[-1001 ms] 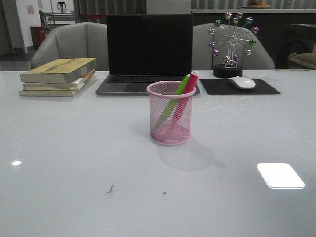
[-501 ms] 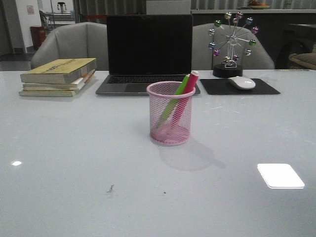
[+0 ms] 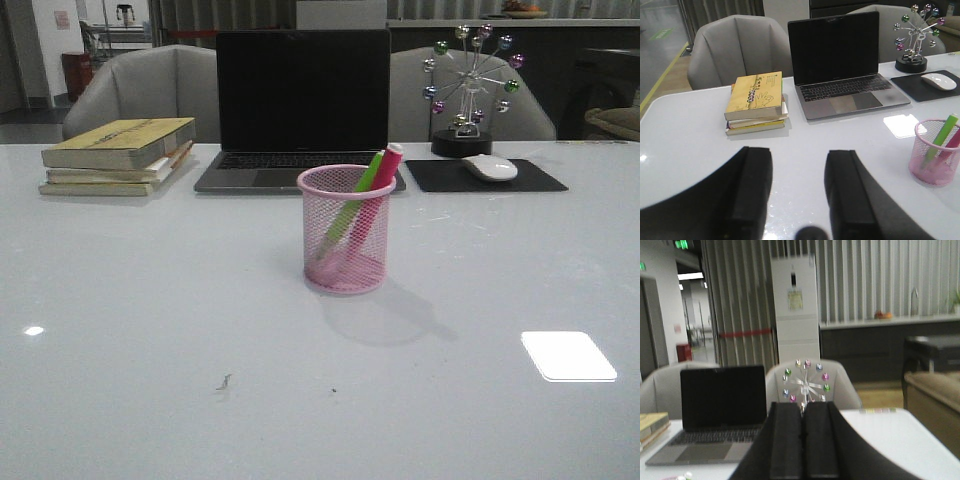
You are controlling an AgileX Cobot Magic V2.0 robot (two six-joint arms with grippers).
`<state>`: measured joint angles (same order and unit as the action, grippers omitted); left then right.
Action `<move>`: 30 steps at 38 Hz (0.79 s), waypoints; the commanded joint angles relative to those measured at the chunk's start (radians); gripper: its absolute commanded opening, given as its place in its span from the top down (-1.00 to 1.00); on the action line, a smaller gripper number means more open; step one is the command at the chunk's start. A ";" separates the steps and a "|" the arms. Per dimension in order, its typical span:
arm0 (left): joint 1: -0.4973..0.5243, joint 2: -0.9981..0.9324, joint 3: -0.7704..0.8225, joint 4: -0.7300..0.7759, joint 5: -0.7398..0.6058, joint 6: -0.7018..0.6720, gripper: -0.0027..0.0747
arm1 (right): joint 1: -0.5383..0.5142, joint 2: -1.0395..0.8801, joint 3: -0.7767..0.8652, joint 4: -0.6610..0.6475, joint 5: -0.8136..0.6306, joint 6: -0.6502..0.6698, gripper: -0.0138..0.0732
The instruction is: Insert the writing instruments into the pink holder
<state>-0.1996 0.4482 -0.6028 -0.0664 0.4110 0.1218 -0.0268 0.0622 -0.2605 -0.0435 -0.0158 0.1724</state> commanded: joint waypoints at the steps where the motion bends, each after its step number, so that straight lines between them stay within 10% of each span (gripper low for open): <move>1: 0.000 0.005 -0.028 -0.011 -0.091 -0.012 0.08 | -0.007 -0.056 0.043 -0.001 -0.131 -0.035 0.57; 16: 0.000 0.005 -0.028 -0.011 -0.088 -0.012 0.08 | 0.064 -0.091 0.295 0.029 -0.179 -0.080 0.57; 30: 0.000 0.005 -0.028 -0.011 -0.086 -0.012 0.08 | 0.078 -0.091 0.292 0.091 0.117 -0.157 0.57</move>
<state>-0.1996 0.4482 -0.6028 -0.0671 0.4089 0.1218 0.0527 -0.0108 0.0305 0.0140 0.1292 0.0272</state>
